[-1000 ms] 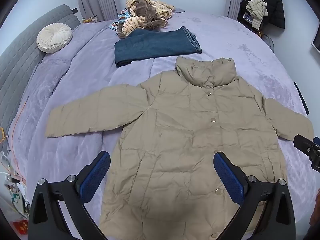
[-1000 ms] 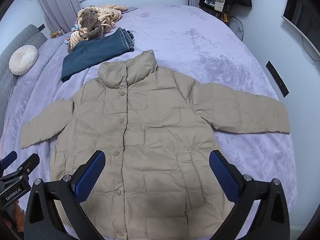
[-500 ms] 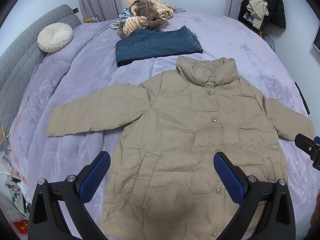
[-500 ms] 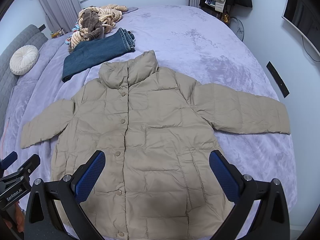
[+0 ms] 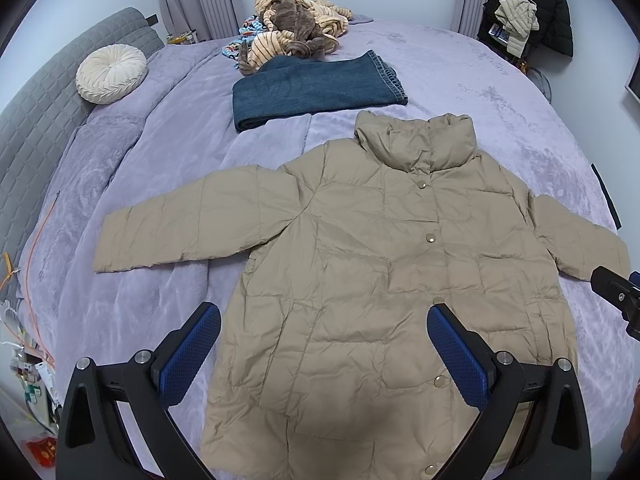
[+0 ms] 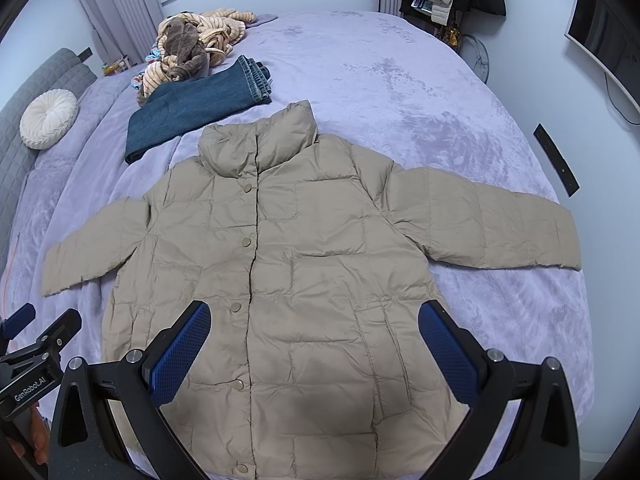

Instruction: Fold large clothes

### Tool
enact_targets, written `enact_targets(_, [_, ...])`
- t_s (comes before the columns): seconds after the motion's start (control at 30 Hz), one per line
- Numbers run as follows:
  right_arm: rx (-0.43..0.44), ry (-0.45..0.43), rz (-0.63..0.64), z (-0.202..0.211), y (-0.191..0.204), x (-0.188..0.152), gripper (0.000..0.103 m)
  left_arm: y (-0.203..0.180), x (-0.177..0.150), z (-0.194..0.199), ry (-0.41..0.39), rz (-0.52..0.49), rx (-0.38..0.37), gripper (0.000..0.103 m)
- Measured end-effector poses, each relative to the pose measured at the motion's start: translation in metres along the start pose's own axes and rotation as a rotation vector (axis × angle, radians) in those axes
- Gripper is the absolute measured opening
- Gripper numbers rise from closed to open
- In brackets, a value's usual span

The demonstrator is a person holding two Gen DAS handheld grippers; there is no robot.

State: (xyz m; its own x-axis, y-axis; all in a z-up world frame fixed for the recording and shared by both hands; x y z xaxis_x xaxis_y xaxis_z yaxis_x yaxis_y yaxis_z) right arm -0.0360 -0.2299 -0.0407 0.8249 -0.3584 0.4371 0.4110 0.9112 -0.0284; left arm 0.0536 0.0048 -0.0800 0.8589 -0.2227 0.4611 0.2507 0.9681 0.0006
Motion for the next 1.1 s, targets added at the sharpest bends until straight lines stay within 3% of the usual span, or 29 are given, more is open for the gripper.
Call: enact_targets(1.1, [0.002,0.003,0.001,-0.004,0.003,-0.001,0.103,0.012,-0.007,-0.002,0.011,0.009,0.002,0.103])
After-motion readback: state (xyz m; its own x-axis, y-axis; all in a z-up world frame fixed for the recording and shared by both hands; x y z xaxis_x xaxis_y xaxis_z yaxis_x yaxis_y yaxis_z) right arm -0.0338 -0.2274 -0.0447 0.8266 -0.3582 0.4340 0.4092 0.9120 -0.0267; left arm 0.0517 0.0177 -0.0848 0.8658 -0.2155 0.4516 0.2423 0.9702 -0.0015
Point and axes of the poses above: each gripper's, at about its wrist camera, not at the fingertips, and z roughly against the way its jaws point, y to its left, x to its top, the point moved 10 cm from there along -z, roughly the way its jaws point, and after that the axes turned 5 degrees about z, right-handed, at the moved point
